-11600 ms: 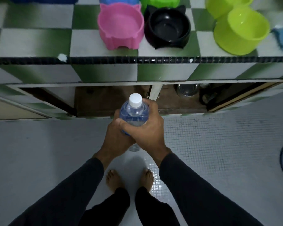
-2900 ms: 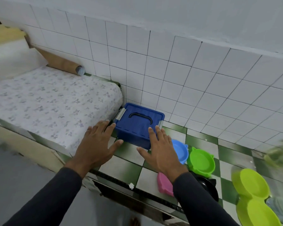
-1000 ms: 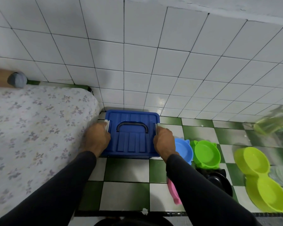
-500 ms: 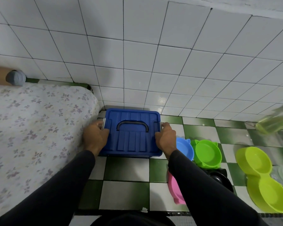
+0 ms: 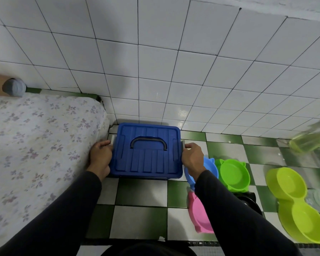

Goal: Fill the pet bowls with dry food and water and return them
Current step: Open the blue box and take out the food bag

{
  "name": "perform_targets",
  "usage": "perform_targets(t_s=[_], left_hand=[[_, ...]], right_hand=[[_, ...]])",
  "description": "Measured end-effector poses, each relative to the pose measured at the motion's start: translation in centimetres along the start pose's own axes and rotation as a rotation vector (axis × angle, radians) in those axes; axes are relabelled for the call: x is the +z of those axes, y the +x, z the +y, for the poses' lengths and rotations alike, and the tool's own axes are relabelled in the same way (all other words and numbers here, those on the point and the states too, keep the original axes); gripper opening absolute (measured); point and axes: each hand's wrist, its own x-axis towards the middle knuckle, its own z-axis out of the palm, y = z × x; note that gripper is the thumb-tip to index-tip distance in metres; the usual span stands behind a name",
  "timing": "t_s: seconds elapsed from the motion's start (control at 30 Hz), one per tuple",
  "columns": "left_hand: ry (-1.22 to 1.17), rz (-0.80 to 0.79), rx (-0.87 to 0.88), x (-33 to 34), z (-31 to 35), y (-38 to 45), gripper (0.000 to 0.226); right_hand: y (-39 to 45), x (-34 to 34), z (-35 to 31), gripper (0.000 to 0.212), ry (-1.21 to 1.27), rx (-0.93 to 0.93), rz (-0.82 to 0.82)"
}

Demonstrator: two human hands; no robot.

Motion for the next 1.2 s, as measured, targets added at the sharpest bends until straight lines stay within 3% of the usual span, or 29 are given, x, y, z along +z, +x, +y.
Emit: perform_targets(t_s=[0.1,0.2,0.27,0.37,0.5,0.87,0.97,1.07,1.2], left_hand=[[0.178,0.070,0.118,-0.2,-0.1,-0.4,0.031],[0.387,0.100,0.365,-0.1,0.1,-1.7,0.023],[0.572,0.124,0.568,0.0,0.1,-2.4,0.013],[0.782,0.077,0.744,0.2,0.2,-3.1,0.021],[0.867,0.050,0.708,0.2,0.9,-3.6,0.031],[0.842,-0.014,0.598,0.4,2.4,-4.3,0.026],[0.779,-0.003,0.597,0.5,2.8,-4.4,0.016],[0.708,0.061,0.632,0.0,4.0,-4.7,0.033],[0.747,0.113,0.751,-1.7,6.3,-4.2,0.012]], right_hand=[[-0.4,0.1,-0.1,0.040,-0.166,-0.151,0.067],[-0.8,0.4,-0.1,0.039,-0.341,-0.305,0.127],[-1.3,0.5,-0.5,0.032,-0.402,-0.374,0.154],[-2.1,0.9,-1.0,0.008,-0.435,-0.368,0.009],[-1.6,1.2,-1.4,0.027,-0.536,-0.387,0.066],[-1.2,1.0,-1.5,0.024,-0.589,-0.294,0.006],[-1.5,0.9,-1.9,0.030,-0.456,-0.303,0.041],[-2.2,0.7,-2.7,0.032,-0.274,-0.397,0.172],[-3.2,1.2,-4.4,0.023,-0.093,-0.412,0.159]])
